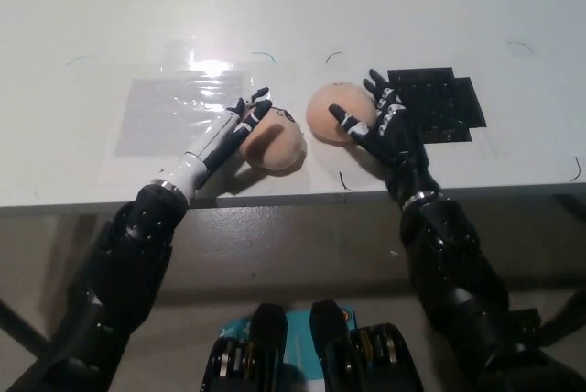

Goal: Use both hands to push two dumpling toys together to the middle

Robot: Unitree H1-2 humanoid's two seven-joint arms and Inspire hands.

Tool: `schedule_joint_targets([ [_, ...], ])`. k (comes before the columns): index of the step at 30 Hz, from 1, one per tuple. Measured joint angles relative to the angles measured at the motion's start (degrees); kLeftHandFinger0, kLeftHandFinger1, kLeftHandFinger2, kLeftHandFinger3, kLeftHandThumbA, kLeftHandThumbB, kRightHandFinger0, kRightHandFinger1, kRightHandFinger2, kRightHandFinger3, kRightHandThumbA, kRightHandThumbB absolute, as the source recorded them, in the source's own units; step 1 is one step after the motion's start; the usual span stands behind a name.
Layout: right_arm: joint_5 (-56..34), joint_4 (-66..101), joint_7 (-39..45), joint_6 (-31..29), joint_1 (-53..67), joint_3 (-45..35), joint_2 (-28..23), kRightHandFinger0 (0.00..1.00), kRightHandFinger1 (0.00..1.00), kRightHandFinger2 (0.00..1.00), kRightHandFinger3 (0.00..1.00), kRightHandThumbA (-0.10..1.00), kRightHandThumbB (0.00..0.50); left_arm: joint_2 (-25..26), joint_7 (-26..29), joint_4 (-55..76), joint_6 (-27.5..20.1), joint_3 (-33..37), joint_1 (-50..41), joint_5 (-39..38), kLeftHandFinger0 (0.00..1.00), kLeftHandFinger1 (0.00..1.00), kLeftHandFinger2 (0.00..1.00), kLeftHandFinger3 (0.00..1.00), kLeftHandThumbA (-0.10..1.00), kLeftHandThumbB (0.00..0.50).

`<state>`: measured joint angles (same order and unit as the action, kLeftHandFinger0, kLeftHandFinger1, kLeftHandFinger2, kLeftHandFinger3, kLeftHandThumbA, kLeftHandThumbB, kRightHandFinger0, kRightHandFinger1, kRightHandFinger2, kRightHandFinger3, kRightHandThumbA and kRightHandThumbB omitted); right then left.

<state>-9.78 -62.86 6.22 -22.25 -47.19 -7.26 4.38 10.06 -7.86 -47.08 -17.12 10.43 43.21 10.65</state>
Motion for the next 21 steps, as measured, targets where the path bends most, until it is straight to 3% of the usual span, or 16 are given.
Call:
schedule_joint_targets([
  [1,0.0,-0.02,0.06,-0.11,0.05,0.04,0.19,1.0,1.0,1.0,1.0,1.0,0.27,-0.12,0.0,0.01,0.01,0.12,0.0,0.11,1.0,1.0,1.0,1.0,1.0,0.407],
  [4,0.0,-0.15,0.33,-0.64,0.35,0.33,0.99,1.0,1.0,1.0,1.0,1.0,0.335,-0.77,-0.01,0.23,0.08,0.82,-0.06,0.8,1.0,1.0,1.0,1.0,1.0,0.405],
  [7,-0.01,-0.13,0.54,-1.33,0.68,0.41,1.51,1.0,1.0,1.0,1.0,1.0,0.309,-1.45,0.07,0.34,0.2,1.27,-0.1,1.27,1.0,1.0,1.0,1.0,1.0,0.391],
  [15,-0.02,-0.4,0.92,-2.97,1.03,0.42,1.55,1.0,1.0,1.0,1.0,1.0,0.326,-1.71,0.12,0.91,0.44,1.98,-0.15,2.27,1.0,1.0,1.0,1.0,1.0,0.389],
  [18,-0.02,-0.22,0.99,-3.08,1.18,0.46,1.51,1.0,1.0,1.0,1.0,1.0,0.242,-1.7,0.11,1.09,0.67,1.98,-0.15,2.42,1.0,1.0,1.0,1.0,1.0,0.398],
  [19,-0.02,0.21,1.07,-3.1,1.41,0.51,1.48,1.0,1.0,1.0,1.0,1.0,0.24,-1.68,0.12,1.09,0.67,1.97,-0.15,2.53,1.0,1.0,1.0,1.0,1.0,0.413],
  [21,-0.02,0.9,1.14,-3.07,1.83,0.6,1.45,1.0,1.0,1.0,1.0,1.0,0.295,-1.65,0.13,1.09,0.65,1.96,-0.14,2.67,1.0,1.0,1.0,1.0,1.0,0.412],
])
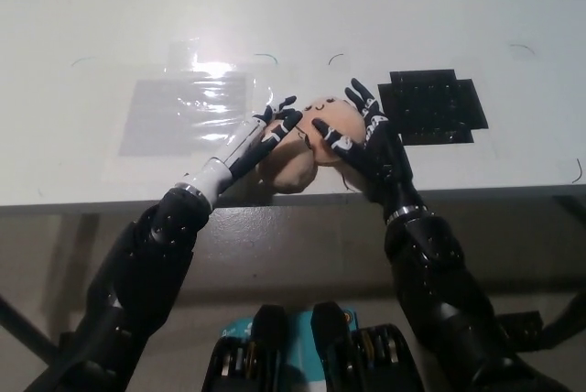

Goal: Use both hands to push two dumpling toys together to the middle

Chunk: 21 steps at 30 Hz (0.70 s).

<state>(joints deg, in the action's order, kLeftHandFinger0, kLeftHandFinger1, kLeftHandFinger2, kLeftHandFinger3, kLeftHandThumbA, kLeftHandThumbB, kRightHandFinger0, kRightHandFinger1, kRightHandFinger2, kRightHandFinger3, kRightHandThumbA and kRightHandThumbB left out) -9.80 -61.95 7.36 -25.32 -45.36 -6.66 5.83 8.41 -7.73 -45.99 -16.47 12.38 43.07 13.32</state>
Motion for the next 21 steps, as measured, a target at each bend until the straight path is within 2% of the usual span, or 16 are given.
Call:
schedule_joint_targets([
  [2,0.05,0.89,0.0,0.1,0.54,0.23,-0.08,1.0,1.0,1.0,1.0,1.0,0.294,0.05,0.0,0.0,-0.03,-0.01,0.02,0.08,1.0,1.0,1.0,1.0,1.0,0.411],
  [4,0.15,2.99,-0.02,0.46,1.77,0.76,-0.3,1.0,1.0,1.0,1.0,1.0,0.258,0.23,-0.04,-0.02,-0.19,-0.05,0.03,0.14,1.0,1.0,1.0,1.0,1.0,0.414],
  [6,0.24,4.68,-0.03,0.68,2.68,1.14,-0.61,1.0,1.0,1.0,1.0,1.0,0.253,0.45,-0.1,-0.04,-0.29,-0.17,0.04,0.12,1.0,1.0,1.0,1.0,1.0,0.419],
  [8,0.41,6.36,-0.09,0.94,3.57,1.48,-0.97,1.0,1.0,1.0,1.0,1.0,0.311,0.71,-0.19,0.0,-0.32,-0.44,0.04,0.05,1.0,1.0,1.0,1.0,1.0,0.398],
  [11,0.79,10.56,-0.31,2.02,5.74,1.75,-1.88,1.0,1.0,1.0,1.0,1.0,0.326,2.0,-0.45,0.93,-0.12,-1.44,-0.19,-0.13,1.0,1.0,1.0,1.0,1.0,0.354],
  [13,1.02,12.95,-0.38,3.0,6.89,1.78,-2.6,1.0,1.0,1.0,1.0,1.0,0.255,3.26,-0.5,1.95,-0.12,-2.22,-0.31,-0.28,1.0,1.0,1.0,1.0,1.0,0.341],
  [14,1.14,14.57,-0.39,3.76,7.65,1.79,-3.14,1.0,1.0,1.0,1.0,1.0,0.252,4.05,-0.63,2.85,-0.09,-2.9,-0.33,-0.59,1.0,1.0,1.0,1.0,1.0,0.319],
  [17,1.43,17.23,-0.35,4.8,8.94,1.93,-4.64,1.0,1.0,1.0,1.0,1.0,0.265,6.07,-1.45,5.96,0.58,-4.34,-0.41,-1.49,1.0,1.0,1.0,1.0,1.0,0.356],
  [18,1.46,18.19,-0.31,5.34,9.35,1.99,-5.32,1.0,1.0,1.0,1.0,1.0,0.248,6.78,-1.86,7.36,0.95,-5.09,-0.49,-1.96,1.0,1.0,1.0,1.0,1.0,0.349],
  [21,1.48,20.03,-0.24,6.08,10.11,2.08,-6.41,1.0,1.0,1.0,1.0,1.0,0.271,7.86,-2.59,9.44,1.32,-6.03,-0.67,-2.58,1.0,1.0,1.0,1.0,1.0,0.352],
])
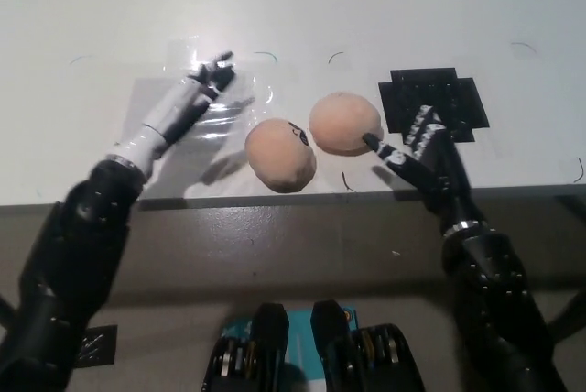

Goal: Use both hands to push two dumpling toys together to the middle

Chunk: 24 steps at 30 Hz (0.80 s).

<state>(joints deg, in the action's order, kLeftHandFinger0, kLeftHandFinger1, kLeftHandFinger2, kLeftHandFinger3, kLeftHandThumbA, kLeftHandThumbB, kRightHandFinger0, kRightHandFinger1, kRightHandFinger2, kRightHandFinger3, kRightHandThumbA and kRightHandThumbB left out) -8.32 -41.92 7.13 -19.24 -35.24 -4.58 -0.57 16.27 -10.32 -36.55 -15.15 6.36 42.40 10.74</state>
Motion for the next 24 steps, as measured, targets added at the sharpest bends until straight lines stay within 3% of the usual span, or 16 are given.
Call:
schedule_joint_targets([
  [2,-0.02,1.93,0.04,0.6,0.9,0.1,-0.36,1.0,1.0,1.0,1.0,1.0,0.298,0.54,-0.66,1.8,0.23,-0.57,-0.67,-0.89,1.0,1.0,1.0,1.0,1.0,0.389],
  [4,-0.04,5.87,0.11,1.54,2.9,0.43,-0.35,1.0,1.0,1.0,1.0,1.0,0.326,0.86,-1.48,4.83,0.46,-1.21,-2.27,-1.84,1.0,1.0,1.0,1.0,1.0,0.393],
  [11,0.19,17.98,0.15,3.96,9.83,2.62,-0.18,1.0,1.0,1.0,1.0,1.0,0.263,1.37,-2.82,16.88,1.98,-3.01,-9.84,-4.02,1.0,1.0,1.0,1.0,1.0,0.394],
  [14,0.35,24.85,0.14,4.57,14.37,3.53,-0.07,1.0,1.0,1.0,1.0,1.0,0.332,1.3,-3.33,24.77,2.64,-3.21,-16.08,-5.68,1.0,1.0,1.0,1.0,1.0,0.377],
  [15,0.4,26.58,0.14,4.66,15.53,3.79,-0.07,1.0,1.0,1.0,1.0,1.0,0.352,1.29,-3.35,26.55,2.7,-3.21,-17.73,-5.96,1.0,1.0,1.0,1.0,1.0,0.348],
  [17,0.49,31.08,0.14,4.94,18.57,4.21,-0.1,1.0,1.0,1.0,1.0,1.0,0.354,1.16,-3.38,30.76,2.75,-3.21,-22.11,-6.6,1.0,1.0,1.0,1.0,1.0,0.311],
  [19,0.58,35.8,0.14,5.22,22.05,4.69,-0.14,1.0,1.0,1.0,1.0,1.0,0.405,0.99,-3.37,35.33,2.76,-3.21,-26.48,-7.56,1.0,1.0,1.0,1.0,1.0,0.385],
  [21,0.77,39.63,0.14,5.47,25.06,5.04,-0.25,1.0,1.0,1.0,1.0,1.0,0.42,0.6,-3.35,39.51,2.78,-3.21,-30.53,-8.3,1.0,1.0,1.0,1.0,1.0,0.39],
  [24,1.22,46.82,0.2,5.67,30.11,5.93,-1.0,1.0,1.0,1.0,1.0,1.0,0.376,-0.55,-3.34,46.09,2.72,-3.21,-37.27,-9.6,1.0,1.0,1.0,1.0,1.0,0.347],
])
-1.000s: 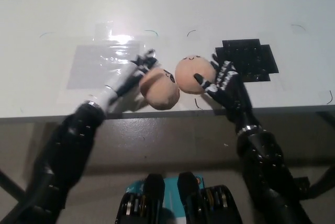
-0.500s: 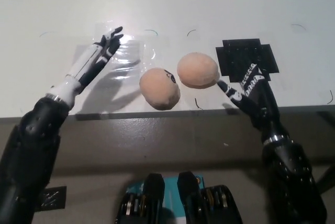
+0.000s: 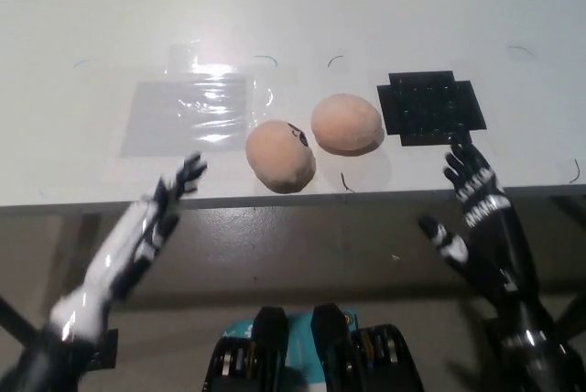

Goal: Use both hands to push two dumpling toys together to the middle

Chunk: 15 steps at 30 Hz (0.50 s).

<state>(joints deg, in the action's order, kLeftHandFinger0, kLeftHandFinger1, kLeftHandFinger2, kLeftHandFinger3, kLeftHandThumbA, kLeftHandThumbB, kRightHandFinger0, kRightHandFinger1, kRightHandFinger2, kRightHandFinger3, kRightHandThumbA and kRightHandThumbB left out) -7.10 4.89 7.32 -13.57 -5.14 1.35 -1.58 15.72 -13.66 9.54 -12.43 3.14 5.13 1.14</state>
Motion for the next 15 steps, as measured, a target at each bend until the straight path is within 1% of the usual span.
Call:
schedule_joint_targets([
  [1,0.06,1.66,0.06,0.0,1.23,0.24,-0.28,1.0,1.0,1.0,1.0,1.0,0.348,-0.19,0.0,1.62,-0.11,0.0,-1.49,-0.34,1.0,1.0,1.0,1.0,1.0,0.314],
  [2,0.15,3.86,0.14,-0.05,2.83,0.52,-0.7,1.0,1.0,1.0,1.0,1.0,0.332,-0.37,0.0,3.15,-0.31,-0.06,-3.24,-0.88,1.0,1.0,1.0,1.0,1.0,0.319],
  [3,0.23,6.52,0.38,-0.27,4.88,0.78,-1.29,1.0,1.0,1.0,1.0,1.0,0.312,-0.57,0.0,5.35,-0.86,-0.19,-5.77,-1.65,1.0,1.0,1.0,1.0,1.0,0.309],
  [4,0.24,8.2,0.57,-0.76,6.54,0.98,-1.84,1.0,1.0,1.0,1.0,1.0,0.318,-0.65,0.0,7.02,-1.41,-0.35,-7.82,-2.42,1.0,1.0,1.0,1.0,1.0,0.308],
  [6,0.19,9.45,0.87,-1.8,8.93,1.19,-2.82,1.0,1.0,1.0,1.0,1.0,0.347,-0.62,-0.01,8.49,-2.48,-0.78,-11.01,-3.52,1.0,1.0,1.0,1.0,1.0,0.308],
  [8,0.2,9.52,1.05,-2.16,11.01,1.24,-3.51,1.0,1.0,1.0,1.0,1.0,0.368,-0.58,-0.02,8.56,-3.4,-1.38,-13.31,-4.6,1.0,1.0,1.0,1.0,1.0,0.326],
  [9,0.25,9.5,1.08,-2.36,12.07,1.28,-3.74,1.0,1.0,1.0,1.0,1.0,0.369,-0.57,-0.02,8.46,-3.85,-1.81,-14.33,-5.19,1.0,1.0,1.0,1.0,1.0,0.33],
  [10,0.28,9.45,1.1,-2.61,13.09,1.32,-3.91,1.0,1.0,1.0,1.0,1.0,0.393,-0.56,-0.03,8.18,-4.16,-2.29,-15.08,-5.7,1.0,1.0,1.0,1.0,1.0,0.294],
  [12,0.34,8.97,1.11,-3.05,14.24,1.35,-4.12,1.0,1.0,1.0,1.0,1.0,0.397,-0.53,-0.05,7.07,-5.02,-2.9,-15.89,-6.42,1.0,1.0,1.0,1.0,1.0,0.287],
  [14,0.51,7.68,1.11,-3.82,15.2,1.33,-4.22,1.0,1.0,1.0,1.0,1.0,0.374,-0.53,-0.05,4.83,-5.86,-3.34,-16.48,-6.96,1.0,1.0,1.0,1.0,1.0,0.308],
  [15,0.57,6.51,1.12,-4.26,15.4,1.33,-4.22,1.0,1.0,1.0,1.0,1.0,0.374,-0.54,-0.04,3.75,-6.13,-3.45,-16.69,-7.05,1.0,1.0,1.0,1.0,1.0,0.316],
])
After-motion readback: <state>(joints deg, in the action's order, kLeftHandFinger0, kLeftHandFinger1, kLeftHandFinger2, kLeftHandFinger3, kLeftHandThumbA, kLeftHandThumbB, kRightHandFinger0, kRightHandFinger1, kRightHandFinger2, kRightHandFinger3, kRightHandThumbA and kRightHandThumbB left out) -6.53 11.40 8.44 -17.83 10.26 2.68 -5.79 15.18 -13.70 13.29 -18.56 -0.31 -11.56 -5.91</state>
